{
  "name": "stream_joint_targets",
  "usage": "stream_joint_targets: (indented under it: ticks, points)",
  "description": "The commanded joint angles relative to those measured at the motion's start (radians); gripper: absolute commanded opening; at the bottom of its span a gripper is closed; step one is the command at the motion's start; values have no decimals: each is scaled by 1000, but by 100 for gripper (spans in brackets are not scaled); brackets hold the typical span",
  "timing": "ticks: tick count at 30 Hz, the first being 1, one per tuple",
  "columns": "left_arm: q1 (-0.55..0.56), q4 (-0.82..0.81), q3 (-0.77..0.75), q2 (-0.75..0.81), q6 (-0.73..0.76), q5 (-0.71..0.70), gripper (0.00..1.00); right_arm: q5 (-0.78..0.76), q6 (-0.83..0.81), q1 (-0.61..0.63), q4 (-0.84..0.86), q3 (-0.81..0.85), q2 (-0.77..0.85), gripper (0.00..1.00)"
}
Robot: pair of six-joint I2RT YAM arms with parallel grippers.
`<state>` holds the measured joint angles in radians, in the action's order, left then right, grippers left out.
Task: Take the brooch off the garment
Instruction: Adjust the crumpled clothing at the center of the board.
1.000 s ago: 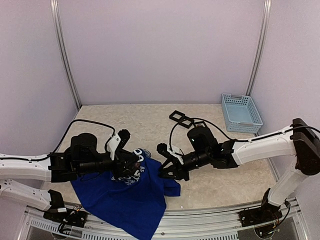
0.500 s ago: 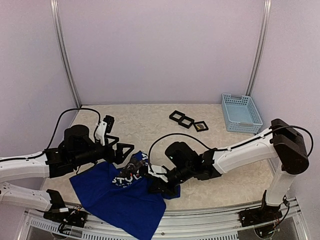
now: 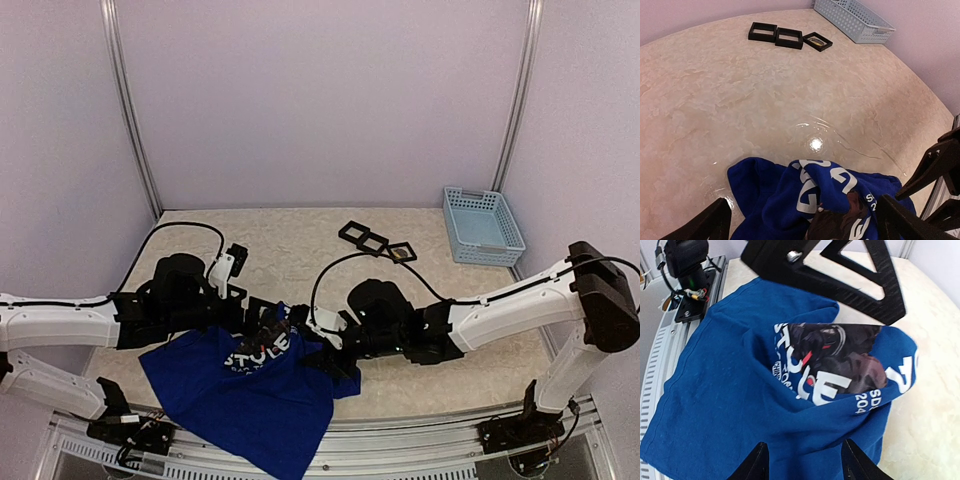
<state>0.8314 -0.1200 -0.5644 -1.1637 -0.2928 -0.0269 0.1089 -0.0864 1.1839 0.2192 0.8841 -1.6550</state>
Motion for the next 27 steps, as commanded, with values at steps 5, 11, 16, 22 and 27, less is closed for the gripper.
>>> stream_joint_targets:
  ticks: [5, 11, 16, 22, 27]
  points:
    - [-6, -31, -49, -101, 33, 61, 99, -180, 83, 1, 79, -14, -19, 54]
    - [-5, -97, -71, -191, 44, 211, 64, -274, 81, 0, 61, -10, 6, 56]
    - [3, -84, -44, -177, -45, 243, 12, -305, 68, -1, 62, -33, 54, 60]
    - [127, -19, 85, -18, -216, 151, 1, -297, 66, 0, 51, -35, 90, 61]
    - [230, 43, 218, 126, -377, 63, 0, -225, 36, 0, 11, -9, 58, 58]
